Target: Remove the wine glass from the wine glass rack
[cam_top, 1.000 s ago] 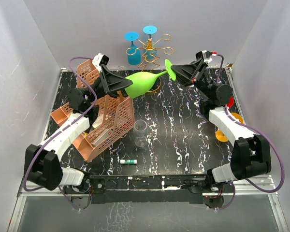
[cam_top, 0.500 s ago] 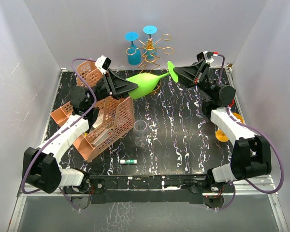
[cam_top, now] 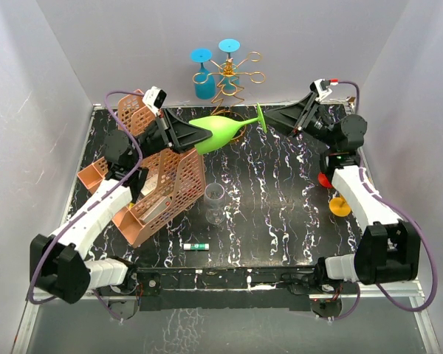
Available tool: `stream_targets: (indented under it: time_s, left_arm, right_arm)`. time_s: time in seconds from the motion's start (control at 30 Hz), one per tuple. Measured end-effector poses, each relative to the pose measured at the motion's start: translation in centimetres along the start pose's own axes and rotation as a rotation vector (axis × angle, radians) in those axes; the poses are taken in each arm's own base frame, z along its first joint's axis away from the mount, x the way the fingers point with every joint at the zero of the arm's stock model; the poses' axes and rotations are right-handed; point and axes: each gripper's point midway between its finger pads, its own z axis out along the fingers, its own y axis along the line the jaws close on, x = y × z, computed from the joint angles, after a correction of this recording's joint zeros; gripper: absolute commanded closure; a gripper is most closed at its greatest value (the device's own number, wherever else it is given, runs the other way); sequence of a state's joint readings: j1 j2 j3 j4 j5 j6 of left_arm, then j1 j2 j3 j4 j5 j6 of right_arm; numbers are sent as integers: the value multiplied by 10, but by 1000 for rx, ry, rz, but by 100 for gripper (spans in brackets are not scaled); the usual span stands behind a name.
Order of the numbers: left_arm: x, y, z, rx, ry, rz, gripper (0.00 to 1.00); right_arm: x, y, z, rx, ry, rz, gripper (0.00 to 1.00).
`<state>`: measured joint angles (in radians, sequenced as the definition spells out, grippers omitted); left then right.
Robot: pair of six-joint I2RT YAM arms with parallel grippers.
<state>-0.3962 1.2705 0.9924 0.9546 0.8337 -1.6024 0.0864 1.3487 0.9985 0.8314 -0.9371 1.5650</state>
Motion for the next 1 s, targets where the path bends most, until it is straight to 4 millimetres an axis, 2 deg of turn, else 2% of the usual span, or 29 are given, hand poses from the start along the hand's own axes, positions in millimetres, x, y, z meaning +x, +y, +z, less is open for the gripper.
stream_targets:
  time_s: [0.17,0.23,0.4,0.53,0.67,0.77,0.87,1.0]
  left_arm:
    - [10,-10,-10,-55,-11,60,100]
    - [14,-11,-12,-91,-5,83,100]
    - [16,2,-14,-217,5,107,100]
    - [28,20,-11,-347,24,100,100]
    - [61,28,5,-431,116,123,100]
    - [87,41,16,-501,203,141,100]
    - [105,65,17,-591,265,152,100]
    - [133,102,12,-734,356,164,100]
  right_arm:
    - [-5,-14,-15,150,4,-119,36]
    - [-9,-19,-18,214,14,-169,22]
    - [-31,-26,-30,423,-23,-347,1]
    - [-36,-32,-55,595,-85,-463,1]
    - [-42,-41,-78,773,-157,-545,1]
    - [-46,-55,-95,918,-194,-564,1]
    - [-50,-71,-113,1080,-243,-565,1]
    - [-55,-73,-131,1210,-333,-596,1]
